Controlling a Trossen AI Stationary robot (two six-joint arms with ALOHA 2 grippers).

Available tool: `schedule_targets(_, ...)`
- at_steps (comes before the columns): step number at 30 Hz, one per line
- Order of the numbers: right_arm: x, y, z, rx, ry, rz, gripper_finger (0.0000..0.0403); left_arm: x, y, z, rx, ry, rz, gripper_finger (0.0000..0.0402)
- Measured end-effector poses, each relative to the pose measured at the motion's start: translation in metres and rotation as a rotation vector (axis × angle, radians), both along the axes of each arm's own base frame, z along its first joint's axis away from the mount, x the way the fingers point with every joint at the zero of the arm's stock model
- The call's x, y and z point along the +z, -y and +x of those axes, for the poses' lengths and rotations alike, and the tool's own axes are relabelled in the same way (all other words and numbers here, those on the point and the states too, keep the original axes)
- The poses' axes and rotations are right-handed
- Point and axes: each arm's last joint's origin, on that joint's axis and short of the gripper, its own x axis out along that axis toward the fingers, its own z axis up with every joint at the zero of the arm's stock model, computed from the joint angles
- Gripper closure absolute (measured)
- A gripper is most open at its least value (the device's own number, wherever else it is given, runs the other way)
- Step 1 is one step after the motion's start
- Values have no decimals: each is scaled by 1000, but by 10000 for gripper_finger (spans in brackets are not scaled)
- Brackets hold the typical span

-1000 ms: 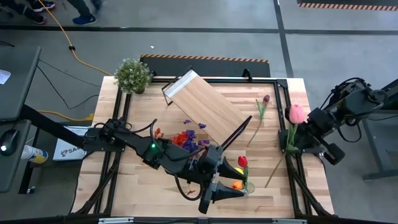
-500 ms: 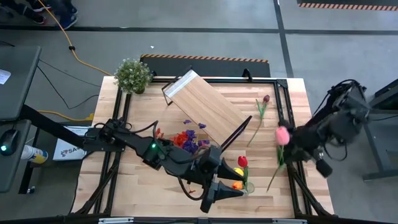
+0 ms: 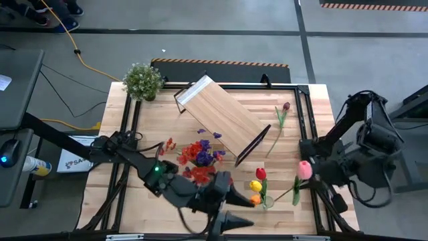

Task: Pick and place flowers into a vace then onto a shelf
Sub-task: Put the pink tulip into the right transparent vase

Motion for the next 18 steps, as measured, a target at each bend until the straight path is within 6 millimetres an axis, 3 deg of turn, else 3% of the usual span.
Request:
schedule_targets(8, -7, -18, -11, -96, 29, -23, 402, 0, 29, -20, -29, 47, 177, 135)
schedule_targets(18, -29, -46, -2, -198, -8, -54, 402, -6, 45, -34, -41, 22, 294, 135)
